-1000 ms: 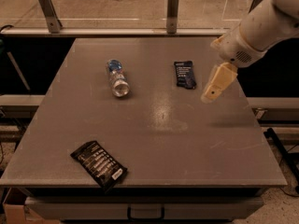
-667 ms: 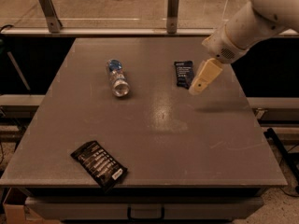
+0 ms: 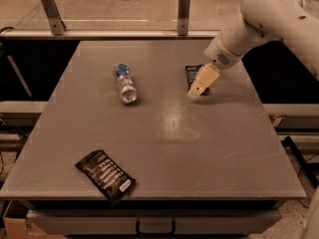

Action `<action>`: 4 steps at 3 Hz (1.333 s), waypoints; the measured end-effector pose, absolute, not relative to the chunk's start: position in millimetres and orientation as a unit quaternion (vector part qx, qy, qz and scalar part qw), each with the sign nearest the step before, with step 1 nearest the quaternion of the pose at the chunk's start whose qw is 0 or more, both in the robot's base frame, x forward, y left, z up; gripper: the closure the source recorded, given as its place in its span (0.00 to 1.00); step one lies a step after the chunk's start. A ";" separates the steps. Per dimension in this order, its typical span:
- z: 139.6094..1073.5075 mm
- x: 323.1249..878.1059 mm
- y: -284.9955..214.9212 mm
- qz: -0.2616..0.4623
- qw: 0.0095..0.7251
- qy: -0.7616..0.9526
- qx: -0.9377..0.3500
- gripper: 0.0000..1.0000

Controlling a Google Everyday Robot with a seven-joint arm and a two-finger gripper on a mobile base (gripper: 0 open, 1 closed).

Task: Pick rxbar blueberry

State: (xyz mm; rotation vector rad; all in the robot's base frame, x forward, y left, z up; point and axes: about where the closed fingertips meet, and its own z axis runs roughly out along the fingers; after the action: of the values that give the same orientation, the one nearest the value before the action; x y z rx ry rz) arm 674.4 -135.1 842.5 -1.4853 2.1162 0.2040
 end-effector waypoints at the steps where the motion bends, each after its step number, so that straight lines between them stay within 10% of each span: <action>1: 819.6 683.1 -137.3 0.089 0.252 0.797 -0.541 0.16; 4: 832.5 684.6 -136.3 0.097 0.248 0.799 -0.539 0.86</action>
Offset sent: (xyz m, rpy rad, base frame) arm 0.0129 -0.0019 -0.0335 0.0363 0.0984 -0.0212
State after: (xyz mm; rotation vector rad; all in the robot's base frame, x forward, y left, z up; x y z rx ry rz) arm 684.6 -136.3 832.5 -1.4695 2.1775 0.2657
